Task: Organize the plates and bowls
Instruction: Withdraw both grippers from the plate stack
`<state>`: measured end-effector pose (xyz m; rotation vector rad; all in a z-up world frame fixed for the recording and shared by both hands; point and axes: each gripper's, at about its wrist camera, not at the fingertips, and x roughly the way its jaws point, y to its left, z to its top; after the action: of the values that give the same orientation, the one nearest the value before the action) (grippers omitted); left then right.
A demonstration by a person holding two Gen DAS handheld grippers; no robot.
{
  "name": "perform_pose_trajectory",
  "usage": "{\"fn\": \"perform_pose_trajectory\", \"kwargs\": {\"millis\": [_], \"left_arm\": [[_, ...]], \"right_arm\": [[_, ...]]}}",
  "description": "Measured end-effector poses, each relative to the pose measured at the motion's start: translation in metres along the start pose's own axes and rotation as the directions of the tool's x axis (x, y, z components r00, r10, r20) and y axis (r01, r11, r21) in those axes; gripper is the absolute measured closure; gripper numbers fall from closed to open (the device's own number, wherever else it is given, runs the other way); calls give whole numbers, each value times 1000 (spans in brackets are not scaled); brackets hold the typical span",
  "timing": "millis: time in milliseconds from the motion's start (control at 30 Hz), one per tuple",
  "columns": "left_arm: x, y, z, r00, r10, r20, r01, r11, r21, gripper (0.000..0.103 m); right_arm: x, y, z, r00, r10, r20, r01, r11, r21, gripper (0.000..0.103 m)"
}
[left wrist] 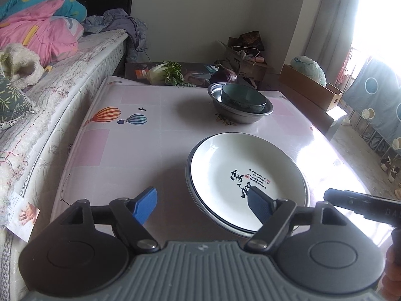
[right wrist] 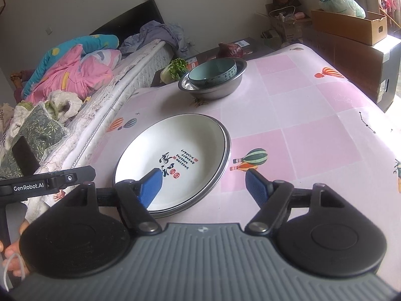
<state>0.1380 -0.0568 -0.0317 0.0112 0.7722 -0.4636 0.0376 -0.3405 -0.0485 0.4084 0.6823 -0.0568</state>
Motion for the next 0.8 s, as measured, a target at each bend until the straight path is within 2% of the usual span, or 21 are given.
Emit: {"fn": "perform_pose_trajectory", "kwargs": {"millis": [100, 300, 433, 800], "left_arm": [[-2, 0, 0, 1000, 7, -5, -7, 1000, -2, 18], [3, -1, 0, 997, 65, -41, -65, 998, 3, 16], [5, 1, -2, 995, 77, -62, -78, 997, -10, 16], [5, 1, -1, 992, 111, -65, -112, 994, -5, 16]], "right_arm": [[-5, 0, -2, 1000, -12, 3, 12, 1000, 1, 20], [-10, 1, -6, 999, -50, -9, 50, 999, -5, 18], [-15, 3, -6, 997, -74, 4, 74, 997, -25, 10], [-17, 7, -2, 996, -87, 13, 88, 994, -62, 5]]}}
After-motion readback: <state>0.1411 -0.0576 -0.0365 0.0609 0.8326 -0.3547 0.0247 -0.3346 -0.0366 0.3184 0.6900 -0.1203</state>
